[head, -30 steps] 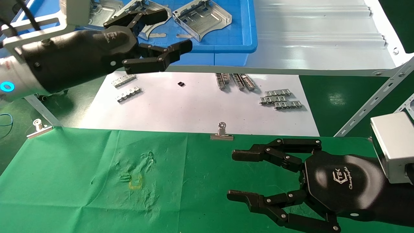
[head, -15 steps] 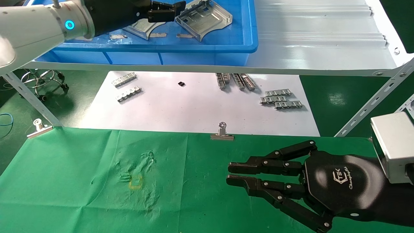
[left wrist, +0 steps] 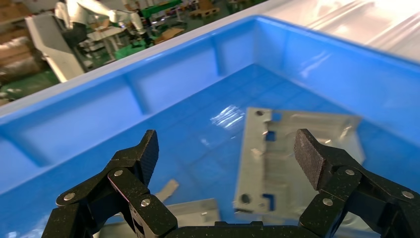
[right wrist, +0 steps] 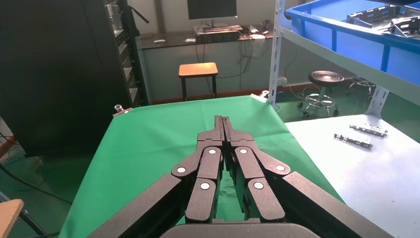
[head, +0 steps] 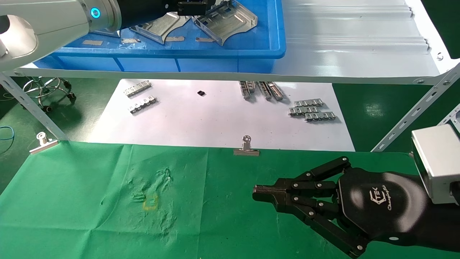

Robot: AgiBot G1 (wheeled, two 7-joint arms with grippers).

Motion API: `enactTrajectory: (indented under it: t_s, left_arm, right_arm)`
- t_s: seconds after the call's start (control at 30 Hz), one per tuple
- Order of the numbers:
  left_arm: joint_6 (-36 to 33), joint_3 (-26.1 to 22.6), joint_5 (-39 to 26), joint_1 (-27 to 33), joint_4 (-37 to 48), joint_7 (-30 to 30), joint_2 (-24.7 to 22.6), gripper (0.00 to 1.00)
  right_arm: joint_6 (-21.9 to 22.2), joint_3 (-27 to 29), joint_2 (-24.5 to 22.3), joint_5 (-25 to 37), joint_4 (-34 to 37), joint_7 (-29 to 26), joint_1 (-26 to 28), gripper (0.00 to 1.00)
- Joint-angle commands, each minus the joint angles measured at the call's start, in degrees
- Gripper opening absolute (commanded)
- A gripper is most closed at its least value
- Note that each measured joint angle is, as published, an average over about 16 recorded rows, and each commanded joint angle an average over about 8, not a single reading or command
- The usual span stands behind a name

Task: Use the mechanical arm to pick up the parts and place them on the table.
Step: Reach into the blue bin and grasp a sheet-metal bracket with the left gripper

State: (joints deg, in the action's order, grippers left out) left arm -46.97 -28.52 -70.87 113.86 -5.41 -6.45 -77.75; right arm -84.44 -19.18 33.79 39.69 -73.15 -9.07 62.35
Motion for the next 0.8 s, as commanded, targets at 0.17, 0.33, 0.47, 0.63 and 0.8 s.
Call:
enactTrajectory:
  t_s: [0.17,0.33,0.47,0.63,0.8]
  left_arm:
    - [-1.7,-1.2,-0.3,-0.3,-0.4,1.8,-0.2,0.99]
    - [-1.4,-2.6,-0.6,-0.9,-1.4,2.9,-0.3,0.48]
    - [-0.7,-3.7,-0.7,-1.5,-2.4,3.7,-0.4,0.05]
    - [0.1,-5.1,-0.3,-2.0,-3.8,4.5,-0.4,0.00]
    - [1.0,-6.6,0.2,-2.3,-4.8,5.3,-0.4,0.00]
  right_arm:
    - [0.0,0.0,0.0,0.0,0.0,0.0,0.0,0.00]
    - [0.0,0.0,0.0,0.0,0.0,0.0,0.0,0.00]
    - [0.0,0.0,0.0,0.0,0.0,0.0,0.0,0.00]
    - [0.0,0.0,0.0,0.0,0.0,0.0,0.0,0.00]
    - [0.0,0.0,0.0,0.0,0.0,0.0,0.0,0.00]
